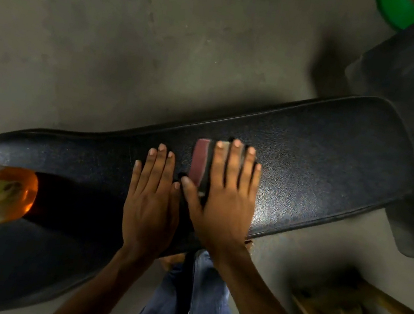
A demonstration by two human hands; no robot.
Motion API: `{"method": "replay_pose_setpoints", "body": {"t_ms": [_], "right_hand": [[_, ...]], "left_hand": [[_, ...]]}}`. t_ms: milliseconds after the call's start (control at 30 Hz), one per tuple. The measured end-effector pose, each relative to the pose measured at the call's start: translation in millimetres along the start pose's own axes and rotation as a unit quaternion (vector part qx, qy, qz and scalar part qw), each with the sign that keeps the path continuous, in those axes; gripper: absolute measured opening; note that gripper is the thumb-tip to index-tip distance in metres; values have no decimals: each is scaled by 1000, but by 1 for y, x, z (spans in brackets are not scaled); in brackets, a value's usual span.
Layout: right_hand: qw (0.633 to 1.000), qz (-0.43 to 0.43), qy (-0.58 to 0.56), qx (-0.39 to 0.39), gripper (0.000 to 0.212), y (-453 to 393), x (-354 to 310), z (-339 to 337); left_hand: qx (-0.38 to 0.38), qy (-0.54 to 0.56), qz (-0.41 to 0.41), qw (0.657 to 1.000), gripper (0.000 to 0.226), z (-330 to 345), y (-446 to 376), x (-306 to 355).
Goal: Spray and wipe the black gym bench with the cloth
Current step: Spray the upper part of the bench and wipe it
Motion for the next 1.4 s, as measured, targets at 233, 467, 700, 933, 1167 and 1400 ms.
{"method": "replay_pose_setpoints", "body": {"t_ms": [233,467,700,933,1167,1400], "right_hand": [[999,8,39,33,71,-58,33,-5],[994,87,35,50,76,-14,16,1],[999,-29,8,33,78,6,-86,31],[984,-177,-36,-6,78,28,-147,42],[991,62,-122,10,74,26,-117,-2],[945,223,-195,-136,65,6,-132,-1]], "left_hand": [[18,21,-1,1000,55,-3,-2,0],[36,32,-49,998,54,-23,8,-29],[37,76,-76,994,55,-50,42,-85],[82,177,-180,964,55,-80,58,-99],[199,274,-362,868,25,-127,84,-87],[323,237,-532,747,59,-170,94,-116]]}}
Point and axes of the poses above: each hand's wrist, its own y-axis away from the middle knuckle, its own z-axis out of the palm, x = y × z, the point moved 4 cm from there along -y, towards the middle knuckle, and after that the axes turned 6 degrees about x, right-handed, at the moved point
